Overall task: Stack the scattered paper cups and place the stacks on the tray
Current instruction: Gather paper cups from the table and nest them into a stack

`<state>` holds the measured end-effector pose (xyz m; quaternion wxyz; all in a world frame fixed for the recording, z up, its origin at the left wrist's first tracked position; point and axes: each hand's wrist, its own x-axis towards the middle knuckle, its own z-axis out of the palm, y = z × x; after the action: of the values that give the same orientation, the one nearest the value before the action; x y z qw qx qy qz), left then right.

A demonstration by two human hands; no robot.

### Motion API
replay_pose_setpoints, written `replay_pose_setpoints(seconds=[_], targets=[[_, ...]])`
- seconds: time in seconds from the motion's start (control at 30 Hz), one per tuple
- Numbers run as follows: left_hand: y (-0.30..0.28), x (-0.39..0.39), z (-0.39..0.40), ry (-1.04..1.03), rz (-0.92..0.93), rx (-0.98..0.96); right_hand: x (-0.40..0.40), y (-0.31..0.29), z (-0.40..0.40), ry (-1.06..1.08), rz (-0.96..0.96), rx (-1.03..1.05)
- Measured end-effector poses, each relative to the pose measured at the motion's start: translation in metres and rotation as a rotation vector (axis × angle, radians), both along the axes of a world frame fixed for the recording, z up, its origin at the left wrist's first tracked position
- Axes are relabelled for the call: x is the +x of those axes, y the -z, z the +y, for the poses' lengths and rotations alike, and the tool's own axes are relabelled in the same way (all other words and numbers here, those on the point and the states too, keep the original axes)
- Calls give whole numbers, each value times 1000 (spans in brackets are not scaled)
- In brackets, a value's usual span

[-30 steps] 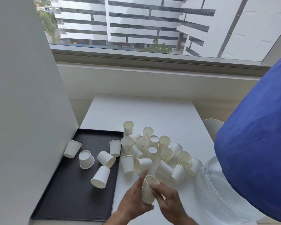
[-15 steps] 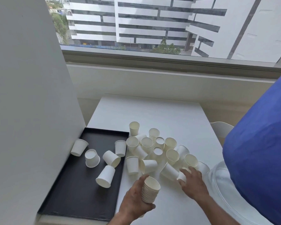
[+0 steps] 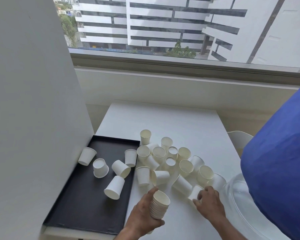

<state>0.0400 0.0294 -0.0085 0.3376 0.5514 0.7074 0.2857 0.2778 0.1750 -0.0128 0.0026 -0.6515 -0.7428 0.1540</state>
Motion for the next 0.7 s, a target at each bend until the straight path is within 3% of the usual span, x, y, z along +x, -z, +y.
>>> replay_pose_setpoints(seconds=[0.17, 0.47, 0.7], targets=[[0, 1, -4, 28, 14, -21, 1, 2, -7, 91, 53, -9], [-2, 2, -11, 48, 19, -27, -1, 7, -12, 306, 391, -134], [-5, -1, -15, 39, 37, -45, -1, -5, -35, 231, 507, -49]])
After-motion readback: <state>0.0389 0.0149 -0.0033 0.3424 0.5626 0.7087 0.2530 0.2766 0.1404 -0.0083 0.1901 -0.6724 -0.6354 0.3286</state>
